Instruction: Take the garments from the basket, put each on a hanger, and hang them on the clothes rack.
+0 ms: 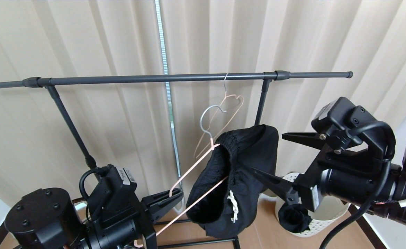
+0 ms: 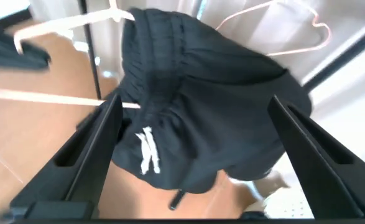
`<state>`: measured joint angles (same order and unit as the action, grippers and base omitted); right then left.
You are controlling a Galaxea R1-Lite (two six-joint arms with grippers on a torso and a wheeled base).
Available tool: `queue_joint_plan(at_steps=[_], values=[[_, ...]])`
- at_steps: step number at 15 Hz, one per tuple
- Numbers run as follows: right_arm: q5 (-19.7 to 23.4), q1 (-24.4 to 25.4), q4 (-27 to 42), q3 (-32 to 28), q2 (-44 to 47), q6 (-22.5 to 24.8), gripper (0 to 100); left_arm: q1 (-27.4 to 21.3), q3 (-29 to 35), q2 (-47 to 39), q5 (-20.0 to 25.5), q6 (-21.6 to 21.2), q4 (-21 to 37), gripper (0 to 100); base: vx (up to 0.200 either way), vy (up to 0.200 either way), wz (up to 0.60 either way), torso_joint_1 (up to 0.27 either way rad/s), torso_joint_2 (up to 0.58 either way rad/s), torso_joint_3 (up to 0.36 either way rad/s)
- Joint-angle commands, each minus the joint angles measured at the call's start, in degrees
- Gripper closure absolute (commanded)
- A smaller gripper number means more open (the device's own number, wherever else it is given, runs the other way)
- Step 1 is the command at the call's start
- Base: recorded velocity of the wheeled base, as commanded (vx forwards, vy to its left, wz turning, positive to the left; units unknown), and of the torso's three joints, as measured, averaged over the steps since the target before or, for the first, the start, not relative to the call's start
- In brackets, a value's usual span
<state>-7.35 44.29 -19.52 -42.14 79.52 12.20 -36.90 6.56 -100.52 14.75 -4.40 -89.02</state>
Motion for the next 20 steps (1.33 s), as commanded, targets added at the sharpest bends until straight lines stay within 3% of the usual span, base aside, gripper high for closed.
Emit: queue_joint_plan(at_steps=[1,5,6,7,8,9,10,11,16,20], values=[[10.4,-9.6,7.9,-2.9,-2.4,5.6,0,1.6,-1.4,0.9,1.3,-0.7,-0.1,100,0.0,0.0,0.0,0.0,0.0,0.0],[26.0,-17.1,43.7,-29.2,2.7,17.2,0,1.6,-2.5,0.7,2.8,-1.0,-0.1,100,0.0,0.0,0.0,0.0,0.0,0.0],[27.8,-17.8,47.2,-31.6,3.9,19.4,0,1.6,-2.9,0.7,3.4,-1.0,-0.2,100,0.0,0.0,0.0,0.0,0.0,0.0],[31.7,-21.0,57.3,-38.5,9.3,26.5,0,1.6,-3.3,0.8,5.2,-1.0,-0.2,100,0.0,0.0,0.0,0.0,0.0,0.0],[32.7,-21.8,59.9,-39.9,11.2,29.2,0,1.5,-3.4,0.8,5.5,-1.2,-0.2,100,0.0,0.0,0.0,0.0,0.0,0.0],[37.1,-24.1,63.9,-42.1,15.1,36.0,0,1.2,-3.9,0.7,5.6,-1.5,-0.2,100,0.0,0.0,0.0,0.0,0.0,0.0],[42.7,-26.1,66.4,-43.2,18.4,43.3,0,0.9,-4.5,0.9,6.1,-1.7,-0.2,100,0.0,0.0,0.0,0.0,0.0,0.0],[45.2,-26.4,68.4,-44.1,20.2,45.6,0,0.7,-4.9,0.9,7.4,-2.1,-0.2,100,0.0,0.0,0.0,0.0,0.0,0.0],[51.9,-25.0,69.3,-47.0,23.5,45.5,0,-0.6,-6.6,0.9,8.5,-4.1,-0.2,100,0.0,0.0,0.0,0.0,0.0,0.0],[52.8,-20.6,68.9,-46.5,25.2,44.9,0,-2.2,-6.5,1.0,8.5,-4.1,-0.3,100,0.0,0.0,0.0,0.0,0.0,0.0]])
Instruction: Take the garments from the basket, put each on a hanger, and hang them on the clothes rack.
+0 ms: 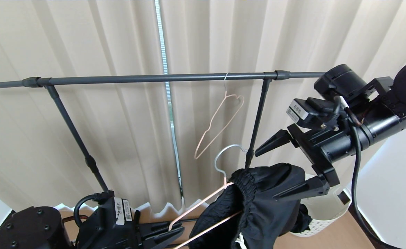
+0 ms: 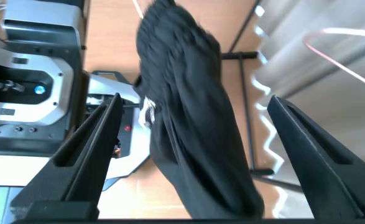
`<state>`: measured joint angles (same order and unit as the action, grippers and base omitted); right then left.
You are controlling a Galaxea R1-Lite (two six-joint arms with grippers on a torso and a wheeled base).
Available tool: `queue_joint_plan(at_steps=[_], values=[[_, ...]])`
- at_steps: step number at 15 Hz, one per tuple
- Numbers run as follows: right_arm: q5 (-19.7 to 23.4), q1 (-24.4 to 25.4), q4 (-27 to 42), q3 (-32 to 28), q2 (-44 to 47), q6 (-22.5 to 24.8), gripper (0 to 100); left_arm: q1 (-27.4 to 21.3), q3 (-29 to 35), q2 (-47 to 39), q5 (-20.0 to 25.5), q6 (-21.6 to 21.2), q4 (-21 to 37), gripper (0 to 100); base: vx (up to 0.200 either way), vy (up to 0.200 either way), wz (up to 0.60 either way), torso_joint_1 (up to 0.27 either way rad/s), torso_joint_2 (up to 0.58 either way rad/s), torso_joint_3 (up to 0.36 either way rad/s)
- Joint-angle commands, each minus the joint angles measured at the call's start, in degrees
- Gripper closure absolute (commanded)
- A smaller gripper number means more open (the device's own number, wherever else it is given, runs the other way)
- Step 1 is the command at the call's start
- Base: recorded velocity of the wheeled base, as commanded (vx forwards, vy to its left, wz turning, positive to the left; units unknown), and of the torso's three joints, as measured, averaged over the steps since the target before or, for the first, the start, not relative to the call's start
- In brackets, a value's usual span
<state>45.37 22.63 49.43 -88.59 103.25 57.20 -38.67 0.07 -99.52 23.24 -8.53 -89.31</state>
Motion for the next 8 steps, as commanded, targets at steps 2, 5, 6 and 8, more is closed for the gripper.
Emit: queue_joint_plan(at_steps=[2,5,6,8], values=[[-0.1,2.2,0.0,0.1,2.0,-0.2,0,-0.6,-0.1,0.0,0.0,0.0,-0.5,100,0.0,0.0,0.0,0.0,0.0,0.0],[-0.3,3.8,-0.1,0.2,4.7,-0.4,0,-0.7,-0.1,-0.1,0.0,0.0,-0.7,100,0.0,0.0,0.0,0.0,0.0,0.0],[-0.4,4.0,-0.2,0.2,4.9,-0.5,0,-0.7,-0.1,-0.1,0.0,0.0,-0.7,100,0.0,0.0,0.0,0.0,0.0,0.0],[-0.4,4.0,-0.2,0.1,4.9,-0.9,0,-0.8,-0.1,-0.1,0.0,0.0,-0.7,100,0.0,0.0,0.0,0.0,0.0,0.0]])
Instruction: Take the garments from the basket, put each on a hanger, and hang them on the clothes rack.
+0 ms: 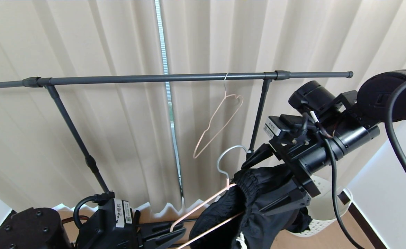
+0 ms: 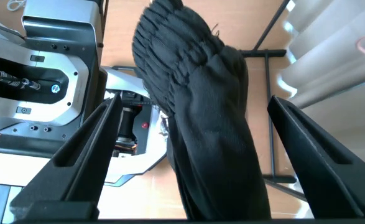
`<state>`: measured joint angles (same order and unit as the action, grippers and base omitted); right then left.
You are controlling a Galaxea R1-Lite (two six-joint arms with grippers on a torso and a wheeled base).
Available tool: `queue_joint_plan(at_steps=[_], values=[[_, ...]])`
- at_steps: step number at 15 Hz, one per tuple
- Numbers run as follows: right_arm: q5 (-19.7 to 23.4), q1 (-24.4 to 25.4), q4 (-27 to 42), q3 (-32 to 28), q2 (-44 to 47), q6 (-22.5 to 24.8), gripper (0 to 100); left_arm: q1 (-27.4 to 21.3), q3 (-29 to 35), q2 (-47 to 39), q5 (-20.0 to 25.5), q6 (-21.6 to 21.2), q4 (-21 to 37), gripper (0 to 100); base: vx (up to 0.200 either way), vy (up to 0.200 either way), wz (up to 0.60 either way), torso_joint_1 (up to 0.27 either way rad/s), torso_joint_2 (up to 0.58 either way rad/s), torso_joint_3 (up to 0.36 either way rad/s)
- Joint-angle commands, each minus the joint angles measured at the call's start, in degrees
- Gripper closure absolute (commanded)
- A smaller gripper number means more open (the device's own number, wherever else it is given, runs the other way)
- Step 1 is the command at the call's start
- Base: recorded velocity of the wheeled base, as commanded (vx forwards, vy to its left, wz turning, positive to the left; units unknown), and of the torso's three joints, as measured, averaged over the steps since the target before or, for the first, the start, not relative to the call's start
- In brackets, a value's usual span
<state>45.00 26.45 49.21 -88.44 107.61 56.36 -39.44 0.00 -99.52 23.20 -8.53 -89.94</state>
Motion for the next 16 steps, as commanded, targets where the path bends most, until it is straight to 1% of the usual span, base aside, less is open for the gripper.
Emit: queue_joint_plan(at_steps=[1,4,5,6,7,16], values=[[-0.1,0.3,-0.1,-0.2,0.6,0.0,0,0.0,0.0,0.0,0.0,0.0,-0.1,100,0.0,0.0,0.0,0.0,0.0,0.0],[-0.4,0.2,-0.3,-0.1,0.7,-0.6,0,0.0,0.0,-0.1,0.0,0.0,-0.1,100,0.0,0.0,0.0,0.0,0.0,0.0],[-1.1,0.3,-0.3,0.0,0.7,-0.7,0,0.0,0.0,-0.2,0.0,0.0,-0.1,100,0.0,0.0,0.0,0.0,0.0,0.0],[-1.1,0.3,-0.3,0.0,0.7,-0.7,100,0.0,0.0,-0.2,0.0,0.0,-0.1,100,0.0,0.0,0.0,0.0,0.0,0.0],[-1.9,0.9,-0.3,0.2,0.8,-0.7,100,0.0,0.0,-0.1,-0.1,0.1,-0.1,100,0.0,0.0,0.0,0.0,0.0,0.0],[-1.9,1.1,-0.3,0.4,-0.3,-0.7,100,0.0,0.4,-0.1,-0.1,-0.1,-0.1,100,0.0,0.0,0.0,0.0,0.0,0.0]])
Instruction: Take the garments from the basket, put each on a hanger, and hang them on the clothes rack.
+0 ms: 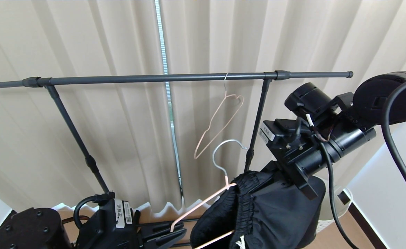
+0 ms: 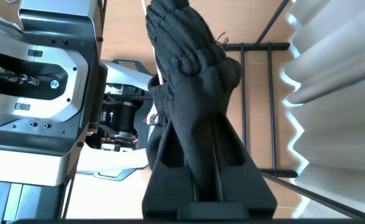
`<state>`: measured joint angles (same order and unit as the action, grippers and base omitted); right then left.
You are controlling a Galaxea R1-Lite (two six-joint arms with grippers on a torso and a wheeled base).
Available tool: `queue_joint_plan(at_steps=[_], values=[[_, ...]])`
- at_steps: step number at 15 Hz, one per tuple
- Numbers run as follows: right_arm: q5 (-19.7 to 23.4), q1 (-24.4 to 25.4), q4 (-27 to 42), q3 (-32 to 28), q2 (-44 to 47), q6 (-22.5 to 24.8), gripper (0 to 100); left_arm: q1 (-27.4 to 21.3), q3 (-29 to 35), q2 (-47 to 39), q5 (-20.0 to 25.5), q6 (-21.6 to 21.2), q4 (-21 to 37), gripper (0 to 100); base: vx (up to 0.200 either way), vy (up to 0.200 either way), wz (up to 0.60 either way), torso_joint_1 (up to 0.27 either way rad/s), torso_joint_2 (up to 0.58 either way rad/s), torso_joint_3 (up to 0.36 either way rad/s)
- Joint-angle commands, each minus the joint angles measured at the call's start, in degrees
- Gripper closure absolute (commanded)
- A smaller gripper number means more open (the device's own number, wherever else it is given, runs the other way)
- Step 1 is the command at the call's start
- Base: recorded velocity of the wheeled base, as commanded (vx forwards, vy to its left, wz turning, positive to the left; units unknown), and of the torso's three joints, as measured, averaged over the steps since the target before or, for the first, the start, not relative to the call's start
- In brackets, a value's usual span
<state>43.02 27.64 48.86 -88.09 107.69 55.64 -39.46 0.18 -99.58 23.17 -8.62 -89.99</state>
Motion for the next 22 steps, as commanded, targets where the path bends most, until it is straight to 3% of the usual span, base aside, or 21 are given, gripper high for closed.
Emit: queue_joint_plan(at_steps=[1,2,5,6,10,14,15,19,21,22], values=[[0.0,0.0,0.1,0.1,-0.4,0.0,100,0.0,0.3,-0.3,0.0,0.0,0.0,100,0.0,0.0,0.0,0.0,0.0,0.0],[0.0,-0.1,0.0,0.3,-0.4,0.0,100,0.0,0.2,-0.3,0.0,0.0,0.0,0,0.0,0.0,0.0,0.0,0.0,0.0],[0.0,-0.1,0.0,0.3,-1.0,0.0,100,1.2,0.9,-0.8,-0.1,0.7,0.0,0,0.0,0.0,0.0,0.0,0.0,0.0],[-0.2,-0.3,-0.1,-0.1,-1.5,-0.3,100,5.2,1.7,-2.5,-0.1,0.4,0.0,0,0.0,0.0,0.0,0.0,0.0,0.0],[-10.6,-0.9,-3.1,-0.6,-4.0,-3.8,100,14.7,6.6,-6.5,0.4,2.1,0.0,0,0.0,0.0,0.0,0.0,0.0,0.0],[-19.3,0.1,-6.8,-0.5,-5.1,-7.8,100,14.6,8.6,-5.9,0.9,13.1,0.0,0,0.0,0.0,0.0,0.0,0.0,0.0],[-20.4,0.5,-7.6,-0.6,-5.2,-8.9,100,14.5,8.6,-6.1,1.3,13.7,0.0,0,0.0,0.0,0.0,0.0,0.0,0.0],[-34.5,5.7,-12.9,-0.3,-7.9,-19.6,100,12.7,9.5,-8.4,3.5,16.7,0.0,0,0.0,0.0,0.0,0.0,0.0,0.0],[-35.8,6.8,-13.6,-0.1,-10.1,-20.5,100,10.0,12.8,-10.6,0.6,18.5,4.2,0,0.0,0.0,0.0,0.0,0.0,0.0],[-36.0,7.4,-13.5,0.0,-11.0,-20.6,100,8.1,14.8,-11.7,-3.5,19.5,7.5,0,0.0,0.0,0.0,0.0,0.0,0.0]])
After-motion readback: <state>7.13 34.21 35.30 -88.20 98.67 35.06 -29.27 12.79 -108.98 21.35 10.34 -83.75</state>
